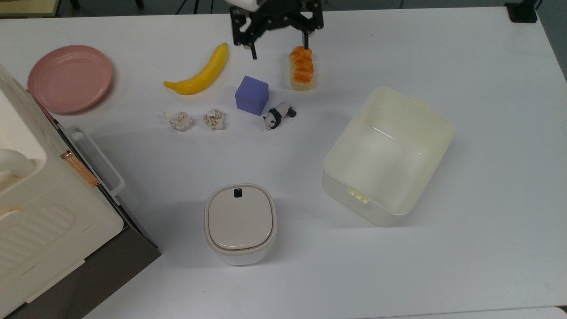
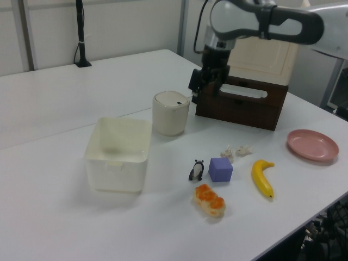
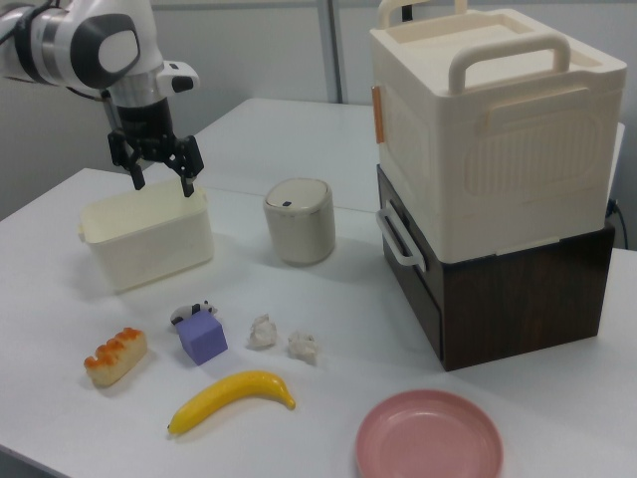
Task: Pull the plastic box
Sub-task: 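Move the gripper over the plastic box rim and lower it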
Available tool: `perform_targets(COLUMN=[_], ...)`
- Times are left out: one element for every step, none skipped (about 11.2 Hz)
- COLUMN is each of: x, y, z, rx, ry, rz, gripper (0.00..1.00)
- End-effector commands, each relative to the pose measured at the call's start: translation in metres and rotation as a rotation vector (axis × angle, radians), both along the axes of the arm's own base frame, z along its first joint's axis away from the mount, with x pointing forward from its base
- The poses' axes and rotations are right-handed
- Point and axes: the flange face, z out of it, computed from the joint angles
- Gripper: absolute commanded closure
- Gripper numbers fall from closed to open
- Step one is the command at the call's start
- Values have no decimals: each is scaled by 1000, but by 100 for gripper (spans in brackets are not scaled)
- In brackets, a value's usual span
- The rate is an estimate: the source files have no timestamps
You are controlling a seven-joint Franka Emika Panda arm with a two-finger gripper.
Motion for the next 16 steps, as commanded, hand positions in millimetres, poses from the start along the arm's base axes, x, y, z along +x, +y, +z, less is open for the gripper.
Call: perform_targets(x=[17, 22, 28, 34, 41, 47, 54, 58, 62, 63, 64, 66, 66, 66, 67, 69], y=[19, 33, 47, 66, 86, 109, 127, 139, 149, 160, 165, 168, 171, 175, 178, 178], z=[-14, -24, -29, -37, -48, -60, -61, -65, -68, -74, -83, -89, -97, -106, -120, -132], rx=[-27, -63, -84, -86, -87, -87, -82, -76, -66, -57, -50, -49, -50, -58, -77, -85], ry=[-64, -63, -82, -120, -163, -206, -245, -249, -256, -262, -262, -259, -248, -235, -216, -200], rz=[218, 375, 515, 616, 677, 720, 737, 747, 751, 741, 733, 733, 739, 751, 765, 771], gripper=[0, 0, 0, 0, 0, 0, 0, 0, 0, 0, 0, 0, 0, 0, 0, 0])
